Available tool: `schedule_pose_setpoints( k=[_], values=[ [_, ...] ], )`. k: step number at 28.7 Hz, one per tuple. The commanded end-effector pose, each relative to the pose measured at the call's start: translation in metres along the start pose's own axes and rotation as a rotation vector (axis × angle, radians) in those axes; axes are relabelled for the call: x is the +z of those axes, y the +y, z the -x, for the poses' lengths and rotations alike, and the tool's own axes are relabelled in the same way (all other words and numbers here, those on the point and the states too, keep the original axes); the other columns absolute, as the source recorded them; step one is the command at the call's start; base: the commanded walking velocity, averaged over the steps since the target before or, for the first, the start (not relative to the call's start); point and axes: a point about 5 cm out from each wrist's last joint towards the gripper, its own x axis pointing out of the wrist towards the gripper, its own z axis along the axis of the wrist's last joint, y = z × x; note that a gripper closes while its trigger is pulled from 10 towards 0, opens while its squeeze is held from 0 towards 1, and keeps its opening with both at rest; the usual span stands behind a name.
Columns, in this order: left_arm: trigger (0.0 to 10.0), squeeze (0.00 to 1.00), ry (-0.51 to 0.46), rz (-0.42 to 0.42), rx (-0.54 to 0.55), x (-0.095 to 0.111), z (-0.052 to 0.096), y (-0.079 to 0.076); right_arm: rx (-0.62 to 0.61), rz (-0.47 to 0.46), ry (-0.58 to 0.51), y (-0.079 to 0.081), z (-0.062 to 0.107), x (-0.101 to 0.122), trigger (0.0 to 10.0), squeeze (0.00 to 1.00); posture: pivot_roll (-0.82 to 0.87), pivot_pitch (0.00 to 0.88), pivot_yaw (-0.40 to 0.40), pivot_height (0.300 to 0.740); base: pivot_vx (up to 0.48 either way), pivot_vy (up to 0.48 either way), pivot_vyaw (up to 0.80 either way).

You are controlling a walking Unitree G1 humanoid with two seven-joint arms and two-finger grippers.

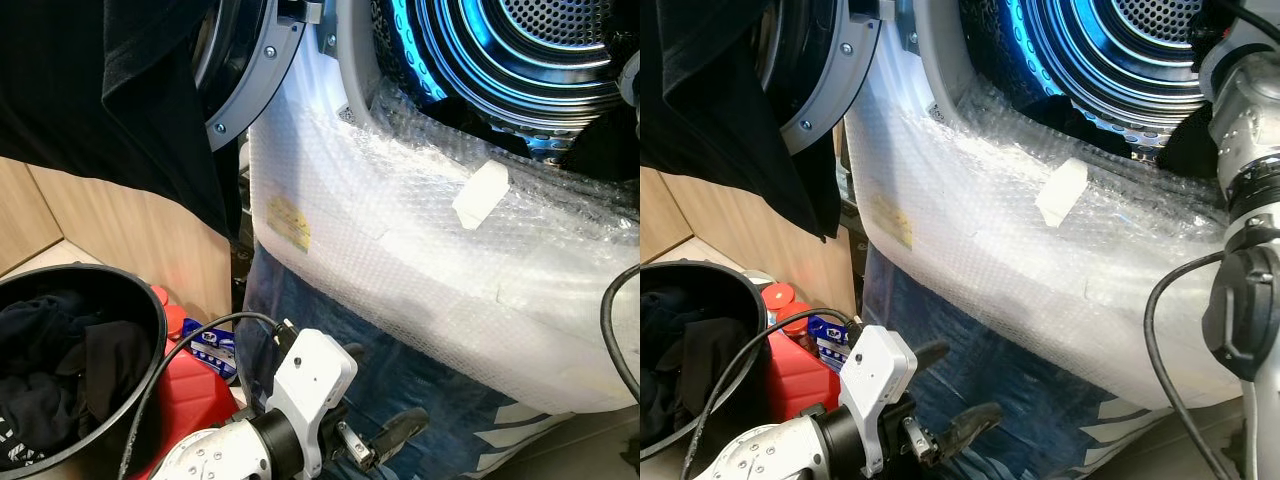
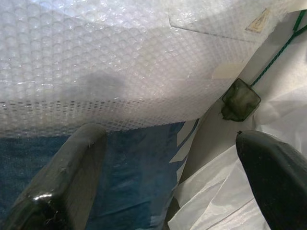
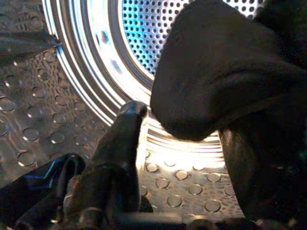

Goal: Clothes washing

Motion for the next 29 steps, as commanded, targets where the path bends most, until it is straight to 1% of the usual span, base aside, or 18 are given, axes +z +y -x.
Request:
schedule_pose_setpoints(
  k=[1, 3, 7, 10, 12, 15, 18, 21, 22, 23, 24, 25, 26, 27, 29],
  values=[
    [10.0, 0.0, -0.014, -0.009, -0.027, 0.005, 0.002, -0.006, 0.015, -0.017, 0.005, -0.002, 0.001, 0.006, 10.0, 1.0, 0.08, 0.137, -0.203, 0.74, 0.0, 0.0, 0.0],
    [10.0, 0.0, -0.013, -0.01, -0.028, 0.005, 0.002, -0.006, 0.04, -0.024, 0.016, 0.001, 0.0, 0.003, 10.0, 1.0, 0.09, 0.134, -0.198, 0.74, 0.0, 0.0, 0.0],
    [10.0, 0.0, -0.012, -0.011, -0.03, 0.005, 0.002, -0.005, 0.081, -0.001, 0.046, 0.004, 0.0, -0.002, 10.0, 1.0, 0.08, 0.135, -0.196, 0.74, 0.0, 0.0, 0.0],
    [10.0, 0.0, -0.012, -0.012, -0.029, 0.005, 0.002, -0.004, 0.134, 0.049, 0.066, 0.008, 0.0, -0.004, 10.0, 1.0, 0.08, 0.132, -0.193, 0.74, 0.0, 0.0, 0.0],
    [10.0, 0.0, -0.012, -0.011, -0.028, 0.005, 0.002, -0.003, 0.157, 0.055, 0.078, 0.009, 0.001, -0.005, 10.0, 1.0, 0.08, 0.132, -0.191, 0.74, 0.0, 0.0, 0.0],
    [10.0, 0.0, -0.005, 0.0, -0.036, 0.004, 0.001, -0.003, 0.177, 0.075, 0.093, 0.009, 0.001, -0.006, 10.0, 1.0, 0.08, 0.129, -0.189, 0.74, 0.0, 0.0, 0.0],
    [10.0, 0.0, -0.008, -0.012, -0.037, 0.005, 0.001, -0.002, 0.214, 0.11, 0.096, 0.01, 0.002, -0.007, 10.0, 1.0, 0.08, 0.126, -0.186, 0.74, 0.0, 0.0, 0.0],
    [10.0, 0.0, -0.008, -0.016, -0.034, 0.006, 0.0, 0.0, 0.216, 0.114, 0.106, 0.008, 0.002, -0.008, 10.0, 1.0, 0.08, 0.123, -0.184, 0.74, 0.0, 0.0, 0.0],
    [10.0, 0.0, -0.011, -0.018, -0.029, 0.006, 0.0, 0.001, 0.235, 0.124, 0.11, 0.007, 0.002, -0.008, 10.0, 1.0, 0.08, 0.122, -0.183, 0.74, 0.0, 0.0, 0.0],
    [10.0, 0.0, -0.015, -0.029, -0.022, 0.007, 0.001, 0.003, 0.259, 0.239, 0.082, 0.004, 0.003, -0.005, 10.0, 1.0, 0.08, 0.115, -0.177, 0.74, 0.0, 0.0, 0.0],
    [10.0, 0.0, -0.015, -0.029, -0.022, 0.007, 0.001, 0.003, 0.259, 0.239, 0.082, 0.004, 0.003, -0.005, 10.0, 1.0, 0.08, 0.115, -0.177, 0.74, 0.0, 0.0, 0.0],
    [10.0, 0.0, -0.015, -0.031, -0.02, 0.007, 0.001, 0.004, 0.262, 0.261, 0.073, 0.003, 0.004, -0.003, 10.0, 1.0, 0.08, 0.115, -0.177, 0.74, 0.0, 0.0, 0.0],
    [10.0, 0.0, -0.018, -0.036, -0.001, 0.008, 0.0, 0.007, 0.291, 0.175, 0.04, 0.004, 0.004, 0.004, 10.0, 0.0, 0.08, 0.109, -0.176, 0.74, 0.0, 0.0, 0.0],
    [10.0, 0.0, -0.022, -0.038, 0.021, 0.009, -0.001, 0.011, 0.325, 0.092, -0.008, 0.005, 0.005, 0.012, 10.0, 0.0, 0.08, 0.1, -0.17, 0.74, 0.0, 0.0, 0.0],
    [10.0, 0.0, -0.03, -0.044, 0.061, 0.011, -0.002, 0.019, 0.392, -0.018, -0.072, 0.006, 0.007, 0.021, 10.0, 0.0, 0.08, 0.088, -0.165, 0.74, 0.0, 0.0, 0.0]
  ],
)
